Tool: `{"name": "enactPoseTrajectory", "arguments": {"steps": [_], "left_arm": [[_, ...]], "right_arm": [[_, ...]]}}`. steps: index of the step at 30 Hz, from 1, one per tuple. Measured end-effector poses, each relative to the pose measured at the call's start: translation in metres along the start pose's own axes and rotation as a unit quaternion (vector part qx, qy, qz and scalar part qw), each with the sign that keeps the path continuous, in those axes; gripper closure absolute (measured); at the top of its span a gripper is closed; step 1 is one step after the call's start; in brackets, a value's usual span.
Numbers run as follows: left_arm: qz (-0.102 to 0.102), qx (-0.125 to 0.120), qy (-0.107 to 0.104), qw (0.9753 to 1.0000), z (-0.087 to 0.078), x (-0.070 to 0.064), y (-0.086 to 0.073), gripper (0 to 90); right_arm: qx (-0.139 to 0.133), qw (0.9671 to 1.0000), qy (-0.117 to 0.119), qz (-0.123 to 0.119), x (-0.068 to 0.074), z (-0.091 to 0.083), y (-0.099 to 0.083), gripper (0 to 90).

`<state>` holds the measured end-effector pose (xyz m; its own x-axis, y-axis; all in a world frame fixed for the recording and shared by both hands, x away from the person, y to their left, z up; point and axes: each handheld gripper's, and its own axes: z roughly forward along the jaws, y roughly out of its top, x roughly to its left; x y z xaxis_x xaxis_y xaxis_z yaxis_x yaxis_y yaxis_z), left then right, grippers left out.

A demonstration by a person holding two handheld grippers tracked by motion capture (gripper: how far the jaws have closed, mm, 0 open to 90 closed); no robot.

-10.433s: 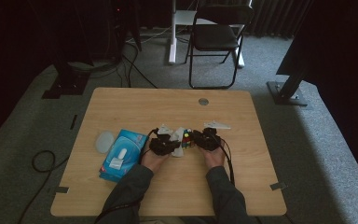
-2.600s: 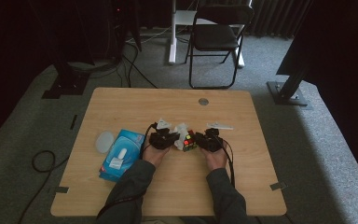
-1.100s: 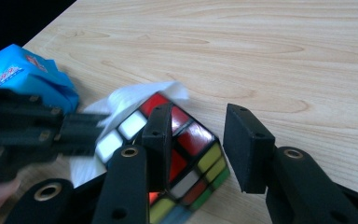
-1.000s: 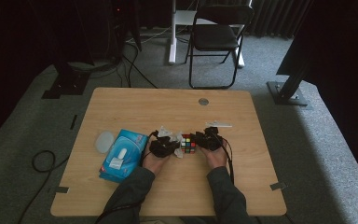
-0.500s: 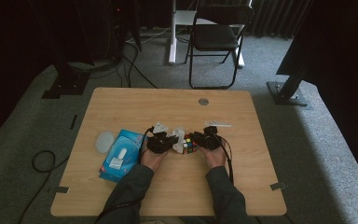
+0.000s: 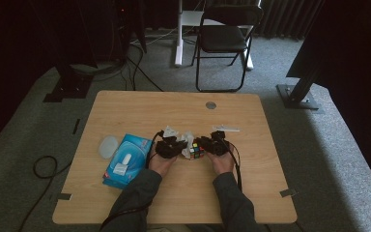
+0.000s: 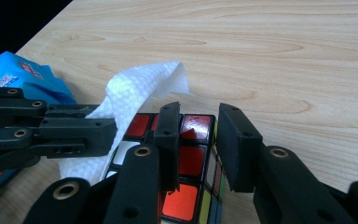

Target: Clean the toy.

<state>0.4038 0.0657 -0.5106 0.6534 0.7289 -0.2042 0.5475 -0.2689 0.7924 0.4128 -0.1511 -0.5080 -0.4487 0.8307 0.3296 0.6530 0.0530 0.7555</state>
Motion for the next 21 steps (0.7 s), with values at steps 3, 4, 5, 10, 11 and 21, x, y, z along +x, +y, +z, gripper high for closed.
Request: {"name": "enactPoseTrajectory", "arguments": {"steps": [3, 4, 5, 10, 11, 21], "left_arm": [[-0.003, 0.002, 0.0, 1.0, 0.001, 0.002, 0.0, 85.0], [-0.004, 0.004, 0.001, 1.0, 0.001, 0.003, 0.0, 85.0], [-0.005, 0.005, 0.001, 1.0, 0.002, 0.004, 0.0, 85.0], [-0.005, 0.005, 0.005, 1.0, 0.002, 0.004, 0.0, 85.0], [-0.012, 0.003, 0.013, 0.9998, 0.003, 0.003, -0.001, 85.0], [-0.021, 0.043, 0.027, 0.9985, 0.019, 0.004, -0.016, 85.1]], "right_arm": [[0.0, 1.0, 0.0, 0.0, 0.0, 0.0, 0.0, 70.2], [0.0, 1.0, 0.0, 0.0, 0.0, 0.0, 0.0, 70.2], [0.0, 1.0, 0.001, 0.0, 0.0, 0.0, 0.0, 70.2], [-0.001, 1.0, 0.0, 0.001, 0.0, 0.0, 0.0, 70.2], [-0.001, 1.0, 0.0, 0.001, 0.0, 0.0, 0.0, 70.1], [-0.002, 1.0, 0.002, 0.002, -0.001, 0.0, 0.0, 70.1]]}}
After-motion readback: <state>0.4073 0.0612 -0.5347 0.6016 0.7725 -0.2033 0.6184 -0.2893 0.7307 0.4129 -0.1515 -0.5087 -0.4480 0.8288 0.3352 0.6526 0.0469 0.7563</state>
